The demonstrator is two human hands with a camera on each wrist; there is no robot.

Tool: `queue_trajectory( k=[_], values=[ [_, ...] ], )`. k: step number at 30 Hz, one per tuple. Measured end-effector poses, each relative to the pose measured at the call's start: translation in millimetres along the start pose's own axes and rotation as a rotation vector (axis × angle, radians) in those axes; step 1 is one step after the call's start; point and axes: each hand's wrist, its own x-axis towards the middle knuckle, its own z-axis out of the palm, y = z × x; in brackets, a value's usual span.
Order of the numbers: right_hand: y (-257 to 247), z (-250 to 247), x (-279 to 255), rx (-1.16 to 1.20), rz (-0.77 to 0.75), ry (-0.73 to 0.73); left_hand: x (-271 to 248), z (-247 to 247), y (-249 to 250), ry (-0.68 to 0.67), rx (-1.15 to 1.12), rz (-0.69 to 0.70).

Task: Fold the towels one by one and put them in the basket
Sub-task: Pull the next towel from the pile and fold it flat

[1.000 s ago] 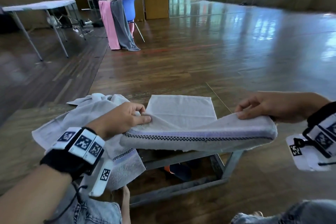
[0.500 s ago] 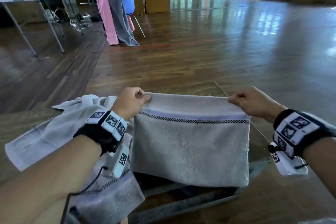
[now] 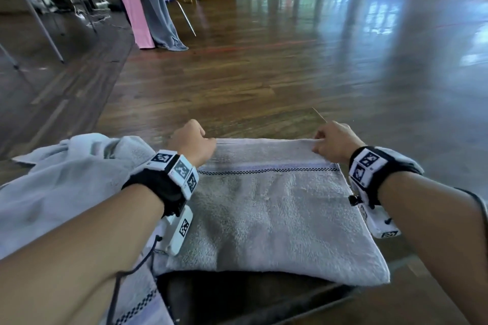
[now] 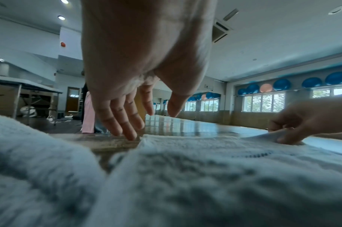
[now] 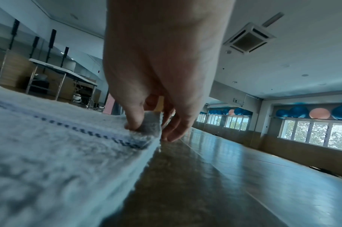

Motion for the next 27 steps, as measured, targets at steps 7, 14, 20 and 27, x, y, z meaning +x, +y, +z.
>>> queue_trajectory(
  k=[7, 14, 20, 27],
  values=[
    [-26.2, -23.0, -58.1, 0.279, -0.164, 0.222, -47.6, -30.3, 45.6, -0.076, -0.250, 0.330],
    [-63.7, -35.2, -141.3, 0.468, -0.306, 0.306, -111.8, -36.9, 82.9, -0.243, -0.397, 0.632],
    [-70.8, -25.5, -160.5, 0.536, -0.263, 0.332, -123.5, -24.9, 78.5, -0.151, -0.491, 0.569],
    [-62.1, -17.5, -158.3, 0.522, -0.250, 0.366, -118.1, -10.7, 70.7, -0.132, -0.483, 0.577]
  ],
)
